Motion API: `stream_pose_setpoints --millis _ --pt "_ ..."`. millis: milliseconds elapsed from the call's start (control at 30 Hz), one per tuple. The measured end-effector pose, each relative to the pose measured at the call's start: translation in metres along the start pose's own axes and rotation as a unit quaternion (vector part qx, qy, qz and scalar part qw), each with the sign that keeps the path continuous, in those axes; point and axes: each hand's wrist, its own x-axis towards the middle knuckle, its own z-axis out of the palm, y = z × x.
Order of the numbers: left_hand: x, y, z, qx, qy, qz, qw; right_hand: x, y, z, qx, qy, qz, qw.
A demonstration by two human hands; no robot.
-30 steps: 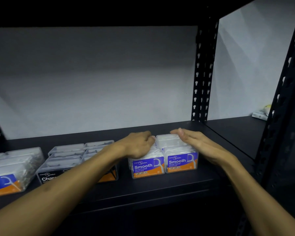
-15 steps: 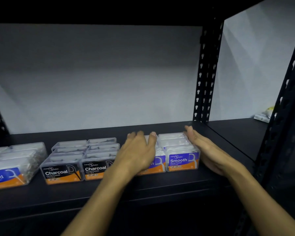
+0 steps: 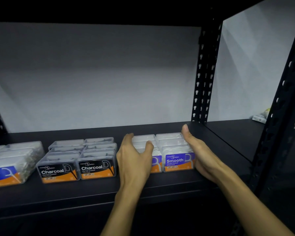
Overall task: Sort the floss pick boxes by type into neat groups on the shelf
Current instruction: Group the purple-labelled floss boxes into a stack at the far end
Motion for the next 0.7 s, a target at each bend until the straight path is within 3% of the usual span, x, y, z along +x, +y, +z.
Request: stream_pose_setpoints --millis 233,400,700 --pt "-0.007 -0.004 -0.001 -0.085 -0.006 -0.032 0.996 -0.008 -0.007 -0.004 -0.179 0.027 -0.084 0.980" --pt "-0.008 -0.003 -0.002 -0.083 -0.005 -0.049 0.995 -0.004 -0.004 0.006 -0.102 0.052 -0.059 0.992" --pt "-0.002 -0.008 -0.003 -0.059 -0.040 -0.027 0.997 -0.005 -0.005 0.011 -0.075 0.061 -0.051 0.994"
